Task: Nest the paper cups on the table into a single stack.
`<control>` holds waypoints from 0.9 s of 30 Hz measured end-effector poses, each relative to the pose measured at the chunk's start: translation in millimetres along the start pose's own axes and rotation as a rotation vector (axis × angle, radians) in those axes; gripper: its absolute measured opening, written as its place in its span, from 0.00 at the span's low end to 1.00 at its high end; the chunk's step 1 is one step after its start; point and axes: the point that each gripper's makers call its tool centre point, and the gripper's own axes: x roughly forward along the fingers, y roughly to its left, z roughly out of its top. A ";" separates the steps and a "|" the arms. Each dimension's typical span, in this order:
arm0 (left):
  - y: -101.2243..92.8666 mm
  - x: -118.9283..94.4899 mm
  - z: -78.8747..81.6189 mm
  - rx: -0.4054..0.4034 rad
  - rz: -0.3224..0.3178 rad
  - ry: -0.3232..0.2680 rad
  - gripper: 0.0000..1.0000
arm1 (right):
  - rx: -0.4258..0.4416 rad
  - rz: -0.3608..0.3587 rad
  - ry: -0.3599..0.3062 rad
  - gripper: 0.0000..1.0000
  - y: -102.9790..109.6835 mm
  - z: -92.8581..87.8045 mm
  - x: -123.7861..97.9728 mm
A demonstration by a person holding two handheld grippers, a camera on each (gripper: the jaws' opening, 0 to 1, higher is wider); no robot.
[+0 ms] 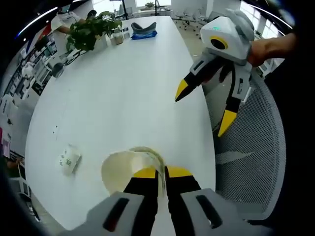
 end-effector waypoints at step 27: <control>42.6 -26.9 -15.7 -0.077 0.092 -0.088 0.23 | -0.003 -0.001 0.021 0.70 -3.0 -1.3 2.4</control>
